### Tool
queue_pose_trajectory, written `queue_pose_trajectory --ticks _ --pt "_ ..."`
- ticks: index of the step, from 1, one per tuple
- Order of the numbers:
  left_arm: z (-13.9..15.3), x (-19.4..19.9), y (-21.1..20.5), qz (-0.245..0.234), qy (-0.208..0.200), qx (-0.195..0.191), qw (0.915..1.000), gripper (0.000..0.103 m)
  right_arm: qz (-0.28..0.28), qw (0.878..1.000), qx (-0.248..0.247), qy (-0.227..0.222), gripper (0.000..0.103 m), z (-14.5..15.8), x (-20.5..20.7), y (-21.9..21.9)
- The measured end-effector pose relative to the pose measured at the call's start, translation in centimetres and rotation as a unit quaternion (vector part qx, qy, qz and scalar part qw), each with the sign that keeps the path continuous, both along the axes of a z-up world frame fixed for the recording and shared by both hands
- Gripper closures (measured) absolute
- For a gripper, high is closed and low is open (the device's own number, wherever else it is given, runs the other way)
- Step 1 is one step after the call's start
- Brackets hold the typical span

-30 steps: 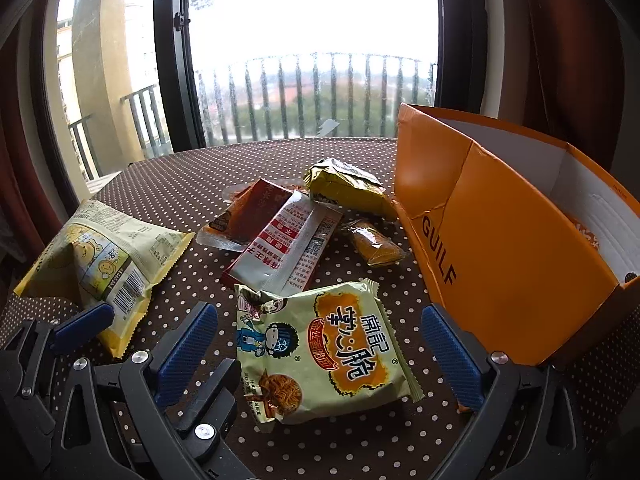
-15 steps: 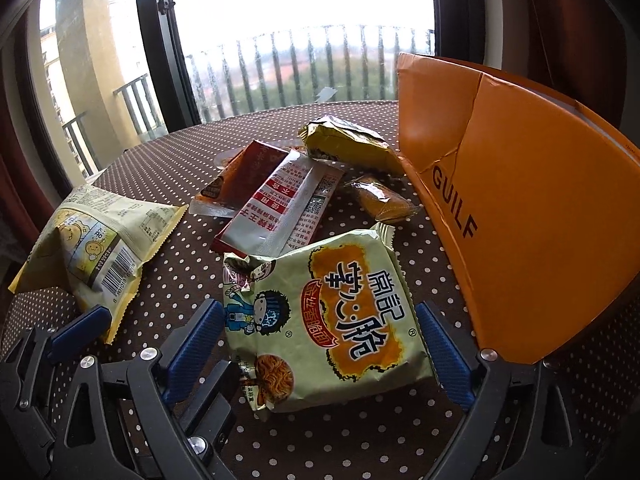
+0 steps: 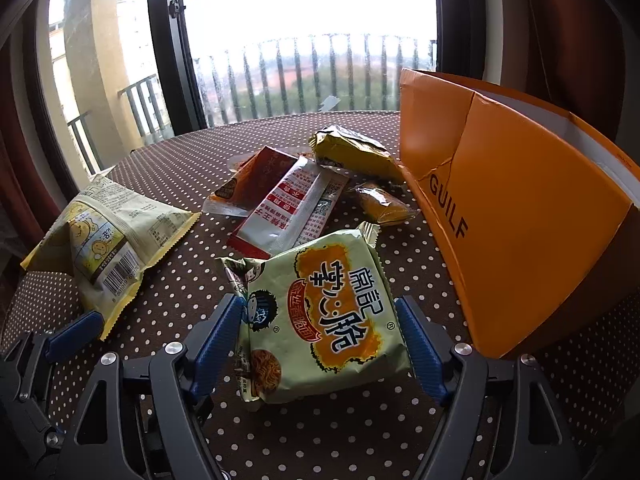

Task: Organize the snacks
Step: 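Lower the right tool onto the green-and-orange chip bag and close, then grasp the yellow honey butter chip bag with the left tool while the right tool holds its bag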

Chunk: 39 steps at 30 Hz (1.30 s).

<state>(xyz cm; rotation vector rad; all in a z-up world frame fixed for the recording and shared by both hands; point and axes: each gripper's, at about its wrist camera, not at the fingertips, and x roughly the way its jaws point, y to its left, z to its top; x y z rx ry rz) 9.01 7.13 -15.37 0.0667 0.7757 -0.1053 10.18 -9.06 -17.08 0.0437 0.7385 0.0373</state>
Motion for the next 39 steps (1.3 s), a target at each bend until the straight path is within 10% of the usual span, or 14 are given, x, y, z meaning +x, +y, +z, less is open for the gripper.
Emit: queue_pose_trajectory --ticks 13,15,39 --pt "-0.7 -0.7 0.5 0.008 0.008 0.014 0.9998 0.003 0.027 0.999 -0.002 0.041 0.013 -1.2 1.1 1.8" --pt "-0.5 -0.7 0.4 0.005 0.005 0.011 0.9999 0.003 0.021 0.999 0.0 0.034 0.025 -0.9 1.0 1.6" --pt "6.5 1.4 3.6 0.033 -0.088 0.077 0.9926 0.001 0.045 0.997 0.039 -0.043 0.025 5.5 3.4 4.8"
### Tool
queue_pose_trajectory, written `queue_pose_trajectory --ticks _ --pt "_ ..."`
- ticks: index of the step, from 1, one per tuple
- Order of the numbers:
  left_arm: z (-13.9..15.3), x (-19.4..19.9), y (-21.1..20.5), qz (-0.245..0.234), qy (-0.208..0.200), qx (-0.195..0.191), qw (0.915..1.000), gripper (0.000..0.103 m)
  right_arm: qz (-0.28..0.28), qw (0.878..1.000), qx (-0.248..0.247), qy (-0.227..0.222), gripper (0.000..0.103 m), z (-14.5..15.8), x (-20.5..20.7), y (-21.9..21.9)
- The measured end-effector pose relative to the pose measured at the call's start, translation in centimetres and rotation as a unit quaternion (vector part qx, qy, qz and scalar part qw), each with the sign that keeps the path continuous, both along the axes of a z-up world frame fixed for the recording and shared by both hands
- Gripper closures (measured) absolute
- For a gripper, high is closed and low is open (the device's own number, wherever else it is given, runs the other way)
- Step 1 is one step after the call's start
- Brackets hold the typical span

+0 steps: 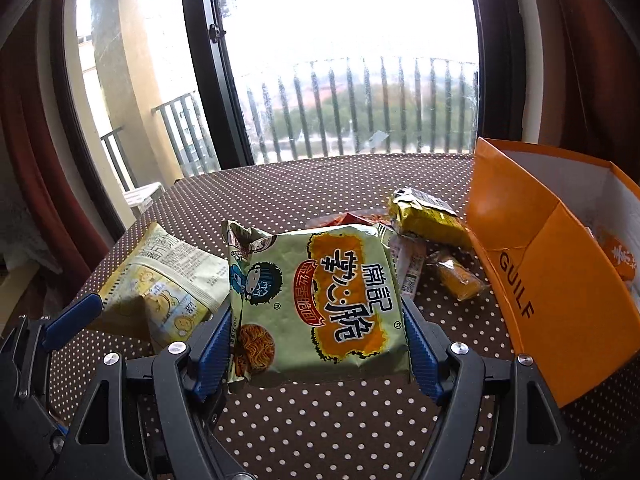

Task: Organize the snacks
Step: 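Grasp the yellow honey butter chip bag with the left tool while the right tool holds its bag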

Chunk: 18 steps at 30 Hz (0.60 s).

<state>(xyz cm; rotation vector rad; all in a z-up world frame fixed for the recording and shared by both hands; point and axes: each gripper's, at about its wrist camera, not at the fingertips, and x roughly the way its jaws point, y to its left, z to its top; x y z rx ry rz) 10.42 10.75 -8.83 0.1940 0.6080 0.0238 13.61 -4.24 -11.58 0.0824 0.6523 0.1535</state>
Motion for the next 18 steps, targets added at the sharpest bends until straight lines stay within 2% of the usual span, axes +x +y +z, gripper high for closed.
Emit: queue_pose_trajectory --ticks 6,14,18 --pt "-0.1 1.9 1.8 0.015 0.001 0.009 0.9998 0.001 0.005 1.0 0.005 0.004 0.025 -0.1 2.1 1.5" --pt "-1.8 3.9 3.4 0.015 0.046 -0.01 0.9988 0.001 0.015 1.0 0.001 0.027 0.025 -1.1 3.7 2.9" --pt "-2.9 4.4 3.6 0.016 0.055 -0.007 0.9984 0.001 0.018 0.999 -0.005 0.04 0.025 -1.5 4.5 3.4"
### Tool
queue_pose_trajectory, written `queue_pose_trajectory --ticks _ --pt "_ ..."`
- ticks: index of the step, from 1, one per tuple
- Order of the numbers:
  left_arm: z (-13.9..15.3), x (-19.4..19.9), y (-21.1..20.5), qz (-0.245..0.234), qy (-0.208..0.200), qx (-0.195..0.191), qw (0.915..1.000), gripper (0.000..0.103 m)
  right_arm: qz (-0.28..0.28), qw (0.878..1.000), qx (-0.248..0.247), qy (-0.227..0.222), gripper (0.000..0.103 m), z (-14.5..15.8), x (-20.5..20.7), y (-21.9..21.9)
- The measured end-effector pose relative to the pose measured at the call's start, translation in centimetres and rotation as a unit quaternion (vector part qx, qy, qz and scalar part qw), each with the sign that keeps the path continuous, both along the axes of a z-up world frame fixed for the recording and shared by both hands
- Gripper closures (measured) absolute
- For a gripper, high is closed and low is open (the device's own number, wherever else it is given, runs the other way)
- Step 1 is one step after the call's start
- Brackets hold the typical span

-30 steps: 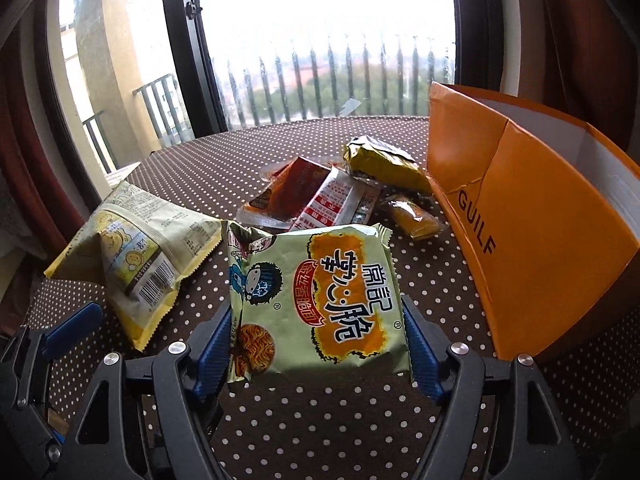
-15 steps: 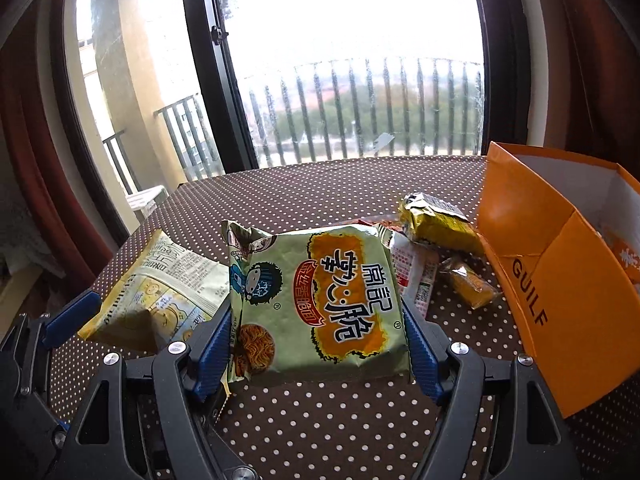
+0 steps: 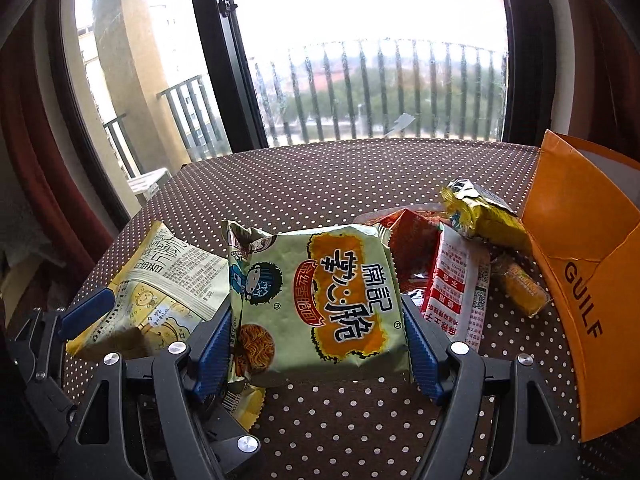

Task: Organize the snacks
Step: 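Grasp the yellow honey butter chip bag with the left tool while the right tool holds its bag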

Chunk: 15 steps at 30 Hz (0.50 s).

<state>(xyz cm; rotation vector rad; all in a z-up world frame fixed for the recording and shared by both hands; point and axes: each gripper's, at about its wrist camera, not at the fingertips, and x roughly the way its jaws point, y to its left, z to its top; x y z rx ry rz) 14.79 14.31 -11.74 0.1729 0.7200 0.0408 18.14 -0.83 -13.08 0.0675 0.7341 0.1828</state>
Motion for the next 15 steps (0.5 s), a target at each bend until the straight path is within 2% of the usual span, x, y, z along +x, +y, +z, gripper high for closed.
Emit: queue_pose_trajectory --ticks 4,5,8,15 --pt "-0.5 -0.6 0.1 0.004 -0.007 -0.01 0.9999 0.005 0.006 1.0 -0.005 0.011 0.025 -0.4 0.3 0.1" --pt "-0.4 -0.8 0.2 0.0 -0.008 -0.018 0.9998 0.012 0.007 1.0 -0.006 0.013 0.025 -0.4 0.4 0.2" --pt "-0.4 -1.0 0.0 -0.008 -0.007 -0.029 0.9995 0.019 0.006 1.0 -0.002 0.015 0.025 -0.4 0.4 0.0" --pt "0.3 -1.4 -0.7 -0.02 -0.022 -0.027 0.9992 0.032 0.007 1.0 0.001 0.008 0.025 -0.2 -0.1 -0.2"
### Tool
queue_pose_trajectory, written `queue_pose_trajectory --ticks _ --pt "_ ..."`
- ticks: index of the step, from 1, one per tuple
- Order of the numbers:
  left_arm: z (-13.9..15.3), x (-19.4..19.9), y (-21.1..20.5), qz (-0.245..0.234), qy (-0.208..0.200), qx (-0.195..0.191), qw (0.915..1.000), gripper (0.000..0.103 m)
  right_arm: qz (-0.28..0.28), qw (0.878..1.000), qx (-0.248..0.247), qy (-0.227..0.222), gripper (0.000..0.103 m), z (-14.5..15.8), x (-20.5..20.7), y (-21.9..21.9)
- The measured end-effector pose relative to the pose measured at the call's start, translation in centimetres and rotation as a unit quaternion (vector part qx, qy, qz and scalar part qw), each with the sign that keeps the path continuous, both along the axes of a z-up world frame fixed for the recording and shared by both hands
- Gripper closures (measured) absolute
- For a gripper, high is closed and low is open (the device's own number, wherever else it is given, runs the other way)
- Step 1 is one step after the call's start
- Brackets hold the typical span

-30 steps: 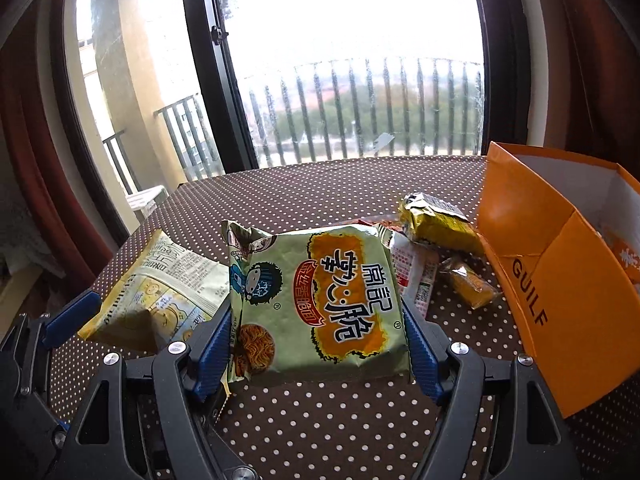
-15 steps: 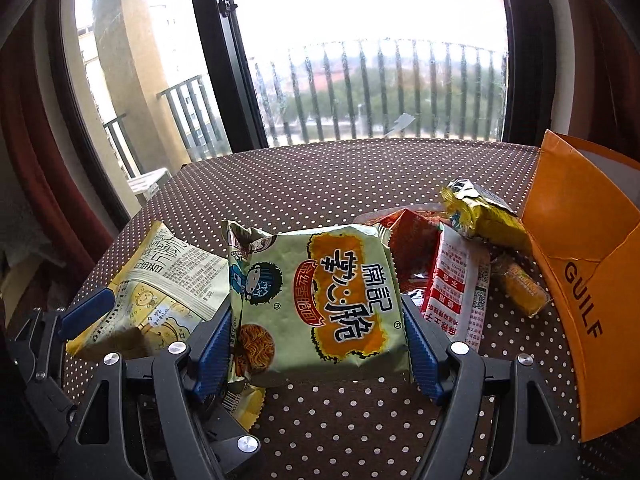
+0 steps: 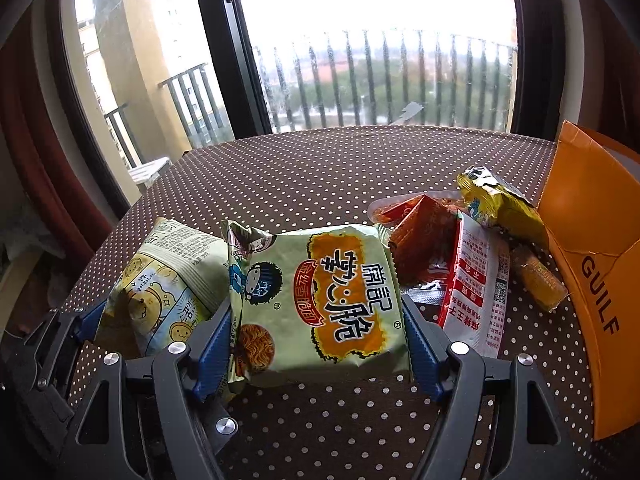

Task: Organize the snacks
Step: 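Grasp the yellow honey butter chip bag with the left tool while the right tool holds its bag, then carry both chip bags into the shoebox and open both tools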

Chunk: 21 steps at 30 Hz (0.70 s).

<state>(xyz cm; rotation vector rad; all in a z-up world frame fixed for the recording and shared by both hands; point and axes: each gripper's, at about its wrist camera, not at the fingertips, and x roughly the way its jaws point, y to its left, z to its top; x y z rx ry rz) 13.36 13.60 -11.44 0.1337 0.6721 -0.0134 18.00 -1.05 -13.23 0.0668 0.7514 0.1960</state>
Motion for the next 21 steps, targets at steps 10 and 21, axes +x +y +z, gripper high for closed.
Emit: queue_pose_trajectory --ticks 10,21 --pt "1.7 -1.5 -1.0 -0.009 -0.017 -0.028 0.9994 0.036 -0.008 1.0 0.005 -0.03 0.025 1.5 -2.6 -1.0" --pt "3.8 -4.1 -4.0 -0.017 -0.039 -0.054 0.9976 0.036 -0.024 0.997 0.004 -0.069 0.025 3.8 -5.7 -3.2"
